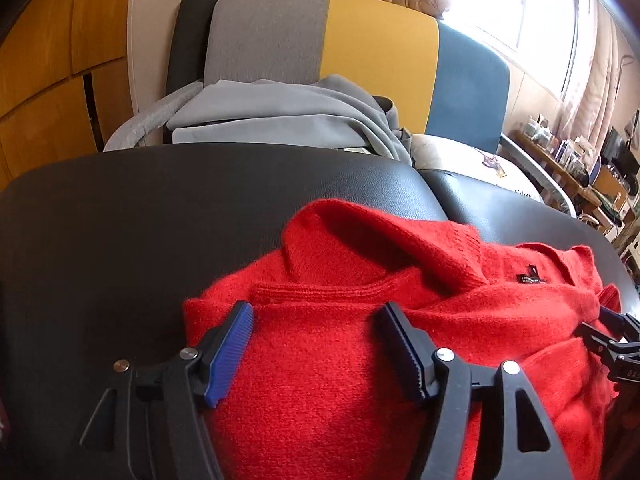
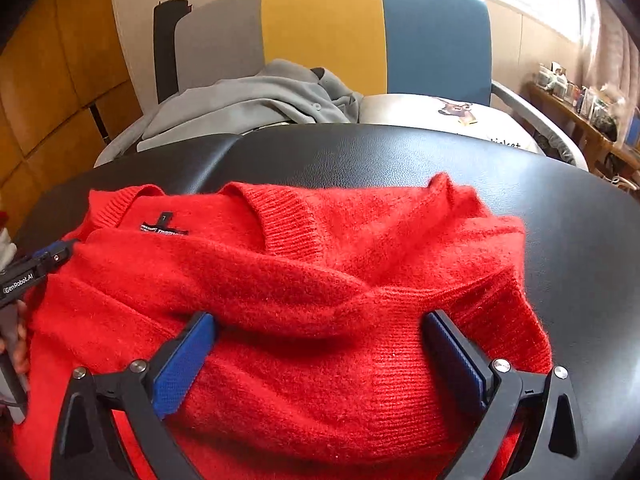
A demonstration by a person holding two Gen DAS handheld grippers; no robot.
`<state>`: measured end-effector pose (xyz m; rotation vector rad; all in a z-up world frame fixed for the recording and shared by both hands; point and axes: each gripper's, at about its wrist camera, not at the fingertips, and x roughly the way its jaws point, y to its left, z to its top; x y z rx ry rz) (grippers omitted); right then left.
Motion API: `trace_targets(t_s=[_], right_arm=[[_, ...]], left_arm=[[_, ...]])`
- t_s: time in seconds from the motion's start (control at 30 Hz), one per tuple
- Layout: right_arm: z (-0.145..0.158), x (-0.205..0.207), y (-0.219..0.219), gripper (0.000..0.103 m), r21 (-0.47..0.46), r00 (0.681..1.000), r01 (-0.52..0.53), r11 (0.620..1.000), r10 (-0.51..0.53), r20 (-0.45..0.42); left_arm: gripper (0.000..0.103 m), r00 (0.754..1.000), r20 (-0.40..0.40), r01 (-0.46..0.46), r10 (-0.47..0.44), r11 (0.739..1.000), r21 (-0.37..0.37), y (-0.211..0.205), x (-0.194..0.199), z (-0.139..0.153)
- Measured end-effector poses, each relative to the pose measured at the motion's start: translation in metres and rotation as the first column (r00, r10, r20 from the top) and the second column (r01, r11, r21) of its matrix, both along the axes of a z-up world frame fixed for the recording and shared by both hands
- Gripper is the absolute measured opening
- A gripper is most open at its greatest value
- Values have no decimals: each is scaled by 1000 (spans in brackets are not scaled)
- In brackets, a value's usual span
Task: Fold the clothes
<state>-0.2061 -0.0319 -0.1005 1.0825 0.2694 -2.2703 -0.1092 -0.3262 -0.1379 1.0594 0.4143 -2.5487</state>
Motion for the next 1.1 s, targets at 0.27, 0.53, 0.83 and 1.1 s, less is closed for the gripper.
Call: trace_targets(t_s=[0.27, 0.53, 0.83, 1.1], right_arm=[[10, 0, 13, 103, -42, 999, -39, 998, 40, 29], [42, 38, 131, 103, -270, 986, -31, 962, 74, 152], [-2, 123, 247, 103, -480, 891, 141, 866, 100, 443], [-35, 158, 227, 103, -667, 772, 118, 736, 355, 528]], left_arm=[[68, 999, -3, 54, -54, 992, 113, -16, 7, 18], [68, 994, -81, 98, -79, 960, 263, -4, 148, 16], [68, 985, -127, 157, -119, 920, 358, 54, 264, 4], [69, 979, -134, 198, -155, 886, 419, 93, 306, -2]])
